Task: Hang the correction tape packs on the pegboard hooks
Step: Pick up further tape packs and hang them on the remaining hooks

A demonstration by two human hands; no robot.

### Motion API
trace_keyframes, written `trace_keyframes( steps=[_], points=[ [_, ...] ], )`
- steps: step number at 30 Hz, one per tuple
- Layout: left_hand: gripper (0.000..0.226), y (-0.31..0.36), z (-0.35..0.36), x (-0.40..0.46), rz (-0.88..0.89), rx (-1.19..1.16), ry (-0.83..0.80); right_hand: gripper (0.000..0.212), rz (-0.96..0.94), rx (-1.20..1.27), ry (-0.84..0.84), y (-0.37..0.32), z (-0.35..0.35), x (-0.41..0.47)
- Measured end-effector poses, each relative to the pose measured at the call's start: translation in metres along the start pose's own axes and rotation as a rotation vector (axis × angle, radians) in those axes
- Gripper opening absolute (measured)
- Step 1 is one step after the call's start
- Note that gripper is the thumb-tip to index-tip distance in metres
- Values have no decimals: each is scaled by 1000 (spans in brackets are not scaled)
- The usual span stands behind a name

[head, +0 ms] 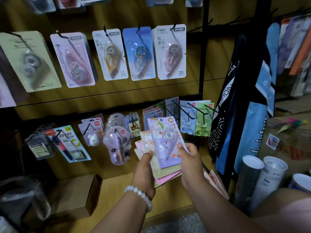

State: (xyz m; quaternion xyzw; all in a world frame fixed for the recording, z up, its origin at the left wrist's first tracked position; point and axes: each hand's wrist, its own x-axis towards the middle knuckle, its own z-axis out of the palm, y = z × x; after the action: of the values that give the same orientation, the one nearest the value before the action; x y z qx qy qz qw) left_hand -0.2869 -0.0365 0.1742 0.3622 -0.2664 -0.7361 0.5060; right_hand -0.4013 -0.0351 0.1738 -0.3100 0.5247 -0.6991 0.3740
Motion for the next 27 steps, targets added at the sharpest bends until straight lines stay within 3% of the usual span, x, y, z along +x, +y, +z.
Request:
trace_keyframes(
  steps=[4, 9, 21, 27],
  points=[
    [39, 2, -3, 3, -54, -61, -16, 17, 114, 85, 6, 2, 2, 6],
    [62, 2, -7, 6, 22, -63, -54, 22, 193, 118, -4, 1, 5, 12],
    [64, 27, 12, 2, -66, -44, -165, 19, 240, 129, -74, -22, 0, 29],
    [52, 42, 31, -8, -110, 29, -213, 33, 208, 206, -88, -49, -7, 38]
  ],
)
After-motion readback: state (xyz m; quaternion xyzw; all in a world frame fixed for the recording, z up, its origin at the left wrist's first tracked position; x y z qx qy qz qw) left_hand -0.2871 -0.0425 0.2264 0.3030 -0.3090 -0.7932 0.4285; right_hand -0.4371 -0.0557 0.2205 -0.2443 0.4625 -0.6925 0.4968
